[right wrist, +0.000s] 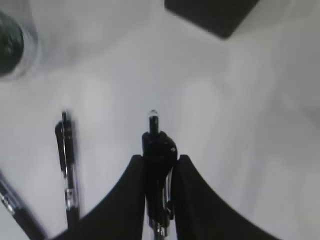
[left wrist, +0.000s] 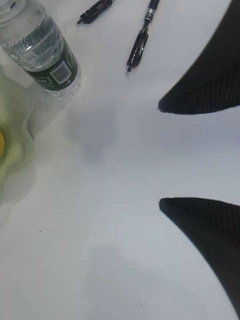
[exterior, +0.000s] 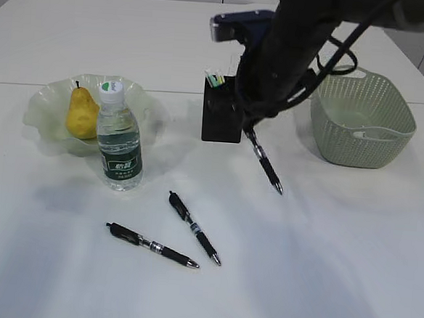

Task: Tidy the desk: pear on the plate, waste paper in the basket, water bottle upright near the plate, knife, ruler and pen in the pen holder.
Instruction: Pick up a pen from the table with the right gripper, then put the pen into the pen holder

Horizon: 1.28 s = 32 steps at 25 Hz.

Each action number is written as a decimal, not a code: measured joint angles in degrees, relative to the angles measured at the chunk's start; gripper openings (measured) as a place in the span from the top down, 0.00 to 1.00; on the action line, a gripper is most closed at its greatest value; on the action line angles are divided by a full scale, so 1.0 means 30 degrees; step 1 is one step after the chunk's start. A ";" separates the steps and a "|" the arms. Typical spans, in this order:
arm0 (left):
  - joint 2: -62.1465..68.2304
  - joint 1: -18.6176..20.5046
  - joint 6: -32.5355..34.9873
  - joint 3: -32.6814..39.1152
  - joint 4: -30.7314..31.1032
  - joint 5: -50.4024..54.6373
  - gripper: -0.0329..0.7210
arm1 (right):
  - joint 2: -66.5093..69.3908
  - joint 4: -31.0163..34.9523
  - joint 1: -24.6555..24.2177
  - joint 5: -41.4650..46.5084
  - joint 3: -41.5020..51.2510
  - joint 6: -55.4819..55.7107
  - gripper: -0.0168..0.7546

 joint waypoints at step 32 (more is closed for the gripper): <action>0.0000 0.0000 0.0000 0.0000 0.0000 0.0124 0.45 | 0.2542 -0.2269 -0.1393 -1.6623 -0.2278 0.0000 0.85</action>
